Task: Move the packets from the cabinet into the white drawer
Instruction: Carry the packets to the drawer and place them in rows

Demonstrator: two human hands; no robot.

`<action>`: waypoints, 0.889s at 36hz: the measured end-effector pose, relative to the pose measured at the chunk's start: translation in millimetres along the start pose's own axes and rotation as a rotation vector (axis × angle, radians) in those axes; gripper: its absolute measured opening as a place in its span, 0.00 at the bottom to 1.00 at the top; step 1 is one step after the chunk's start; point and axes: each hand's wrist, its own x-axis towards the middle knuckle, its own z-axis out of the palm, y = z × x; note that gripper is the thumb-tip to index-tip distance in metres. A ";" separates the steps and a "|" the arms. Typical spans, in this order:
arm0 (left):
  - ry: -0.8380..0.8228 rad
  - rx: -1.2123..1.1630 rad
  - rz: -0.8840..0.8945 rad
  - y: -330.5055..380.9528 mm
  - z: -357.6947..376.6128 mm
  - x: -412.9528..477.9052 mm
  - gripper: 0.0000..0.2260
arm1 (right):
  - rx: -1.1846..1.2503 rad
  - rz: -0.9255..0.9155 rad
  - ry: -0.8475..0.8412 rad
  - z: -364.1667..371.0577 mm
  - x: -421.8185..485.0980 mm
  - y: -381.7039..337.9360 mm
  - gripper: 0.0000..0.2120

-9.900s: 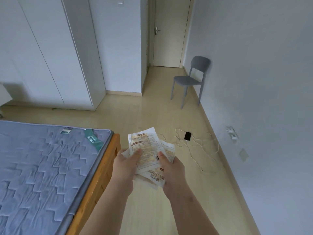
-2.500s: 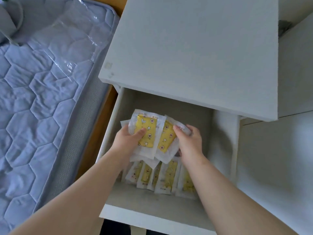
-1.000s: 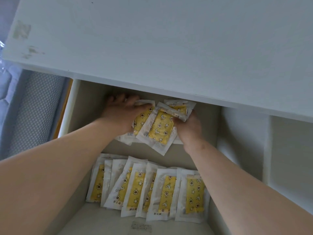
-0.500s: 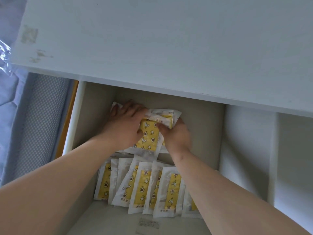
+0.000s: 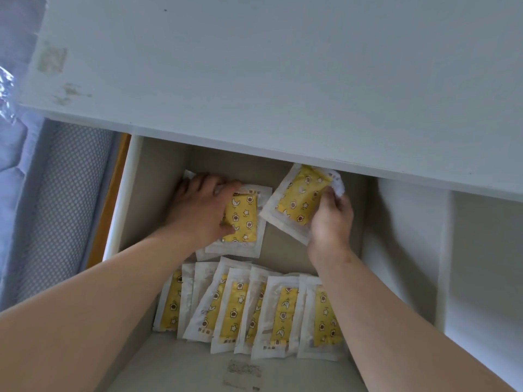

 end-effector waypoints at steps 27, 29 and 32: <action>-0.041 0.124 0.022 -4.6 1.2 -4.9 0.47 | -1.228 -0.335 -0.369 12.2 -25.6 24.5 0.44; -0.046 0.160 0.019 -4.6 1.2 -3.1 0.46 | -1.269 -0.367 -0.433 15.0 -23.2 25.1 0.41; -0.046 0.181 0.006 -3.9 0.0 -1.8 0.46 | -1.291 -0.409 -0.479 18.9 -22.9 29.3 0.38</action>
